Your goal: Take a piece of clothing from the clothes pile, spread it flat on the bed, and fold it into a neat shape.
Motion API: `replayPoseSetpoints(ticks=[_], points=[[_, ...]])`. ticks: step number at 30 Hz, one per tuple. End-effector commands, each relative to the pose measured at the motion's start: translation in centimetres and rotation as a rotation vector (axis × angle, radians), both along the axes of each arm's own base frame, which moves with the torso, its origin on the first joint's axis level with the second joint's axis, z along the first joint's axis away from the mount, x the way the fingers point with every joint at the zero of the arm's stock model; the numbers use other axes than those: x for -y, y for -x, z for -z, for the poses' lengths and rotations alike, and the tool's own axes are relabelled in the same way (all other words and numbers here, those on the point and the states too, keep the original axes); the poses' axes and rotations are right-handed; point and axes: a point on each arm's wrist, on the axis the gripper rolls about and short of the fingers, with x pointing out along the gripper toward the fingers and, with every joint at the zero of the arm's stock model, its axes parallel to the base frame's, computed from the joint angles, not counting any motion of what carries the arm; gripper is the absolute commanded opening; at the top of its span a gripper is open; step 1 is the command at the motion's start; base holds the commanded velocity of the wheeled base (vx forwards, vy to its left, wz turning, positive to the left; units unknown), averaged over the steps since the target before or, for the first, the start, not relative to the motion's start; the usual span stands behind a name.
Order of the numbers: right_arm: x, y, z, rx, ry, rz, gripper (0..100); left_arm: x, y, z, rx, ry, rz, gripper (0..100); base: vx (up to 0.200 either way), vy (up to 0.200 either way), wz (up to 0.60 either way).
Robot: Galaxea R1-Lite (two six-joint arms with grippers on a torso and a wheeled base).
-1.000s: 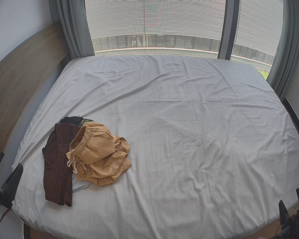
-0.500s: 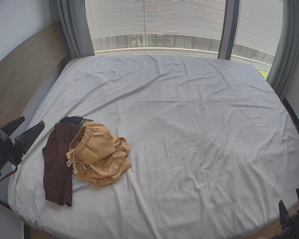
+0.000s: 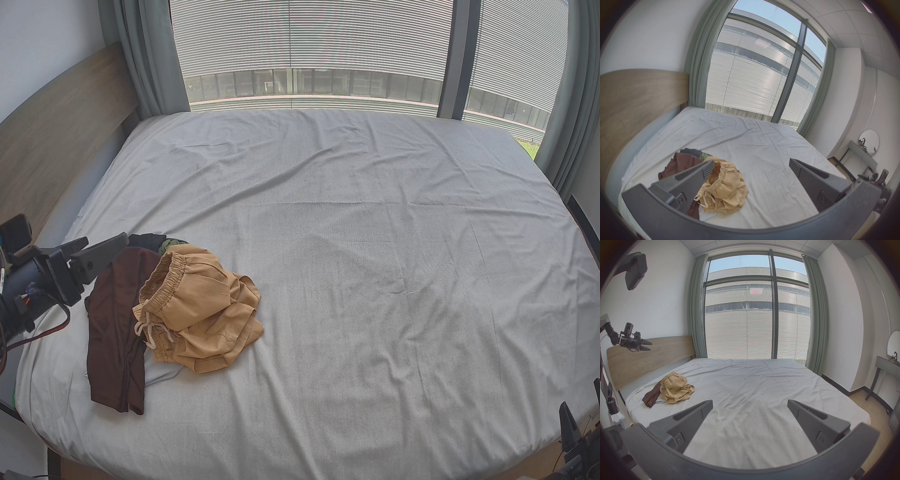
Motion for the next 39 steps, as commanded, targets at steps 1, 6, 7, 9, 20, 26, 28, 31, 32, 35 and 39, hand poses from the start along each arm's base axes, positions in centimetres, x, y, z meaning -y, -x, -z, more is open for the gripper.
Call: replayPoseSetpoints(ticks=[1,6,7,9,20,26,28,31,32,35,39], points=[[0.0,0.0,0.5,-0.001,0.000,0.001,100,0.3,-1.7,0.7,-0.062,0.032,-0.002,100,0.000,0.000,0.00],[0.0,0.0,0.5,-0.001,0.000,-0.001,100,0.3,-3.0,1.4,-0.110,0.079,-0.013,100,0.000,0.000,0.00],[0.0,0.0,0.5,-0.001,0.000,-0.001,100,0.2,-3.2,1.5,-0.114,0.087,-0.014,100,0.000,0.000,0.00],[0.0,0.0,0.5,-0.001,0.000,-0.001,100,0.0,-3.8,1.8,-0.126,0.103,-0.007,100,0.000,0.000,0.00],[0.0,0.0,0.5,-0.001,0.000,-0.001,100,-0.5,-6.7,4.0,-0.184,0.104,-0.031,100,0.000,0.000,0.00],[0.0,0.0,0.5,-0.001,0.000,-0.001,100,-0.5,-8.5,5.7,-0.228,0.103,-0.023,100,0.000,0.000,0.00],[0.0,0.0,0.5,-0.001,0.000,-0.001,100,-0.6,-9.4,6.4,-0.236,0.106,-0.026,100,0.000,0.000,0.00],[0.0,0.0,0.5,-0.001,0.000,-0.001,100,-0.9,-10.5,6.8,-0.235,0.111,-0.022,100,0.000,0.000,0.00],[0.0,0.0,0.5,-0.001,0.000,-0.001,100,-1.1,-11.3,7.2,-0.243,0.115,-0.021,100,0.000,0.000,0.00],[0.0,0.0,0.5,-0.001,0.000,-0.001,100,-1.2,-12.2,7.5,-0.249,0.114,-0.027,100,0.000,0.000,0.00],[0.0,0.0,0.5,-0.001,0.000,-0.001,100,-1.2,-13.1,8.0,-0.263,0.111,-0.036,100,0.000,0.000,0.00]])
